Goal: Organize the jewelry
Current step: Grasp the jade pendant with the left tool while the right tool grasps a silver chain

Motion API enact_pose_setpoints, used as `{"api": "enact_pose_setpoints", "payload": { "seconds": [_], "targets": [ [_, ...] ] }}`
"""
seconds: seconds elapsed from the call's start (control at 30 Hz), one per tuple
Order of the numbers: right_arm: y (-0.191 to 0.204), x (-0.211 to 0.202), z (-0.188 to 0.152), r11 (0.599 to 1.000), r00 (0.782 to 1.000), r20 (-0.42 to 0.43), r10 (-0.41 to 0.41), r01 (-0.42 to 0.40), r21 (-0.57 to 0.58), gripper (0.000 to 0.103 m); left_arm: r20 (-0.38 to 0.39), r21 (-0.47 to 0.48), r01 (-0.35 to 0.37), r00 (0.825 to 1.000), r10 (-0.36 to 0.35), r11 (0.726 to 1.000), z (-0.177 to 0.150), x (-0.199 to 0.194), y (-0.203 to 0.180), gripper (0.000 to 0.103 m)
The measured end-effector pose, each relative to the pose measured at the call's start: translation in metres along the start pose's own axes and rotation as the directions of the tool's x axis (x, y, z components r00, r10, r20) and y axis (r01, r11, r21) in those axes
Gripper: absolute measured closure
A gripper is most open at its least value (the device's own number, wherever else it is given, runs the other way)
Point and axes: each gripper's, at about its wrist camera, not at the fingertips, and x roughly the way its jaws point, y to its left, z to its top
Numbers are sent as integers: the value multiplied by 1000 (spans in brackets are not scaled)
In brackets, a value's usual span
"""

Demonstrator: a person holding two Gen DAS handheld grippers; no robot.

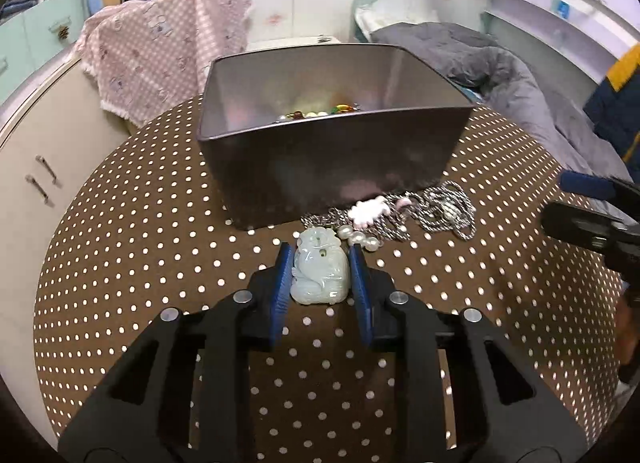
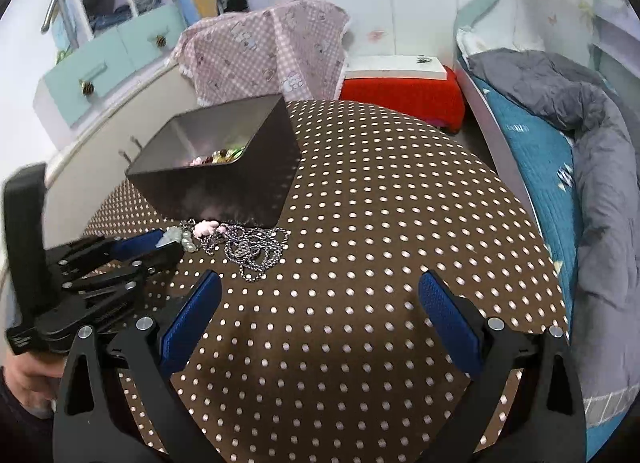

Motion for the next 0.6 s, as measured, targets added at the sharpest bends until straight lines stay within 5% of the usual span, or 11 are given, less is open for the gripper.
{"api": "enact_pose_setpoints", "payload": {
  "seconds": [0.3, 0.33, 0.47, 0.6],
  "targets": [
    [42, 52, 12, 984, 998, -64, -28, 16, -178, 12, 9, -80, -9, 1000, 10, 997, -29, -24, 24, 75],
    [44, 57, 12, 981, 996, -71, -46, 31, -190, 19, 10, -93, -4, 1000, 5, 996, -31, -23, 27, 75],
    [49, 52, 12, 973, 998, -40, -44, 34, -227, 75, 15, -117, 7, 1000, -6, 993, -31, -22, 27, 74],
    [40, 39, 4, 981, 999, -51, 7, -16, -191, 82, 16, -121, 11, 1000, -9, 993, -29, -21, 29, 74]
  ]
}}
